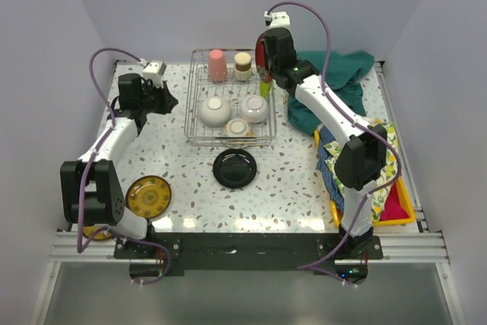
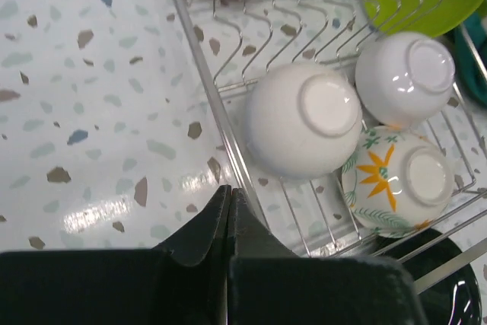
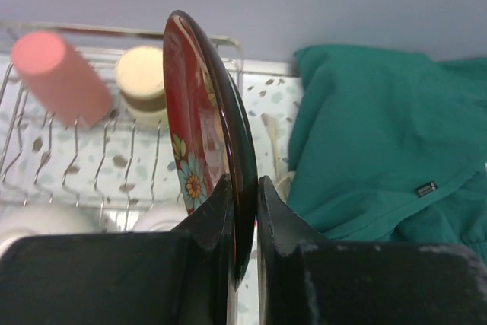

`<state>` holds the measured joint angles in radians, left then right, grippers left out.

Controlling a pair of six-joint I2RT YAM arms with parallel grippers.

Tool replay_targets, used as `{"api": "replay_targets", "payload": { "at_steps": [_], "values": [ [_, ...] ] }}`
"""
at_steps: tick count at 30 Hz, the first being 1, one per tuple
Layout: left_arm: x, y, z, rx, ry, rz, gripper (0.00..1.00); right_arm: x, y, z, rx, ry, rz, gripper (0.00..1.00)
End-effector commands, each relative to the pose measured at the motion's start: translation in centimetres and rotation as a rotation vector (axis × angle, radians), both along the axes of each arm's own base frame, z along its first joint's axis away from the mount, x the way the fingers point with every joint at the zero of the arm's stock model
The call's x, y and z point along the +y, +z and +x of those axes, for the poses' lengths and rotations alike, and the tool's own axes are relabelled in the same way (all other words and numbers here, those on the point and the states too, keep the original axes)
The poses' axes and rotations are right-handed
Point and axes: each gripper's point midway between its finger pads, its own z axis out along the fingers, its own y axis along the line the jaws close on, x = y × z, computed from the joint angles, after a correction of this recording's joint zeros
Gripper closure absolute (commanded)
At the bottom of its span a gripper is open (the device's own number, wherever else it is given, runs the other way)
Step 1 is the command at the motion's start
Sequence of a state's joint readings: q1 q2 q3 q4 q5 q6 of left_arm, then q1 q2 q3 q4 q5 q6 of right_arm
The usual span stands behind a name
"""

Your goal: Load the mixed dishes into the dish rack

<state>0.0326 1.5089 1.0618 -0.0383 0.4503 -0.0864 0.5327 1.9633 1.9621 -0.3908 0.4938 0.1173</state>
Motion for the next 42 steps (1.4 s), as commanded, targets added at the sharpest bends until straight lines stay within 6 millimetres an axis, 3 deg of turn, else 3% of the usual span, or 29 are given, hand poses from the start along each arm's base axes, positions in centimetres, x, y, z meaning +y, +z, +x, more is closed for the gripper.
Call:
{"api": "replay_targets", "payload": {
  "at_steps": [1,4,6,13,24,35,40,42],
  "values": [
    [0.2,-3.5,-1.0,0.115,0.011,0.016,1.0,-1.7,5.9,1.7,-0.222,-0.222,0.055,1.0],
    [-0.6,-5.4,-2.0,0.192,-0.018,0.0,1.0,-1.9,5.6,2.0,-0.224,-0.269,0.061,1.0],
    [-1.4,-5.9,-2.7,0.211,-0.054,-0.022,1.0,-1.6,4.4,2.3,-0.203,-0.285,0.059,1.0],
    [-3.1,-6.0,-3.6,0.225,-0.139,-0.076,1.0,-0.7,2.1,3.1,-0.179,-0.308,0.059,1.0],
    [-3.3,-5.6,-3.6,0.226,-0.142,-0.086,1.0,0.3,-0.7,4.2,-0.177,-0.375,0.01,1.0],
    [-3.1,-5.7,-4.0,0.234,-0.126,-0.093,0.99,2.0,-5.9,4.2,-0.092,-0.335,-0.047,1.0],
    [-1.9,-6.1,-4.1,0.332,0.003,-0.099,0.65,2.7,-7.6,3.6,-0.059,-0.315,-0.076,1.0],
    [-1.9,-5.4,-4.1,0.338,0.012,-0.1,0.6,2.8,-7.9,3.2,-0.041,-0.305,-0.086,1.0]
  ]
}}
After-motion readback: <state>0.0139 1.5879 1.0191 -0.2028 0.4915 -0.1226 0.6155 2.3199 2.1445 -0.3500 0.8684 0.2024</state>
